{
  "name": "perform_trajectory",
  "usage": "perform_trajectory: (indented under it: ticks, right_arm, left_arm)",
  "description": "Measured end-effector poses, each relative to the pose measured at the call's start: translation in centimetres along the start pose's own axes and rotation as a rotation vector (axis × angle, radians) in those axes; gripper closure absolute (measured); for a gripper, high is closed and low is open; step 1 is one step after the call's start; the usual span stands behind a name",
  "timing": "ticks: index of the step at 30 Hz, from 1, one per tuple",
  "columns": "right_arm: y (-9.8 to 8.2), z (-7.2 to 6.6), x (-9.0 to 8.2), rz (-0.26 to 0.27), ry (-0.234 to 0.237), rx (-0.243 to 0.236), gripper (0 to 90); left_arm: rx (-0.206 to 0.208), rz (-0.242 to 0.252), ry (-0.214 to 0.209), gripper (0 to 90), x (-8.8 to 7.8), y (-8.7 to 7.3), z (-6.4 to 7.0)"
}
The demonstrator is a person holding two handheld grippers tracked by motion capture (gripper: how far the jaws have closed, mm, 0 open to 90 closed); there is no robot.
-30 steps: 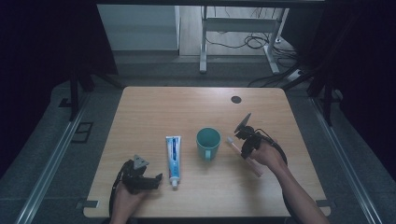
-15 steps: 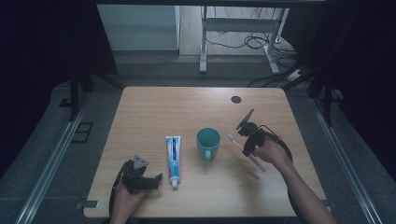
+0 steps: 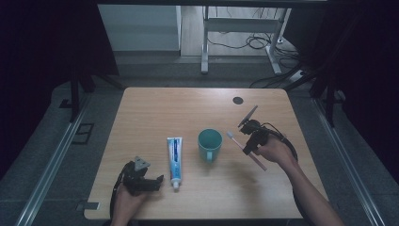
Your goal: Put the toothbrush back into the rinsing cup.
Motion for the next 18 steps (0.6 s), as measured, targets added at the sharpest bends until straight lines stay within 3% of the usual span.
perform_trajectory:
  ticks: [18]
  right_arm:
    - [0.8,-1.6,-2.8,0.143,0.011,-0.063,78.4]
  left_arm:
    - [0.0,0.0,0.0,4.6,0.0,0.0,0.0]
Point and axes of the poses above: each handheld gripper's, and its own axes: x roughly forward along the jaws, y roughly out of its top, z roughly to its right, the point moved 4 cm from there along x, roughly forward along the jaws, and after that the axes turned 8 degrees about y, right-handed, at the moved point
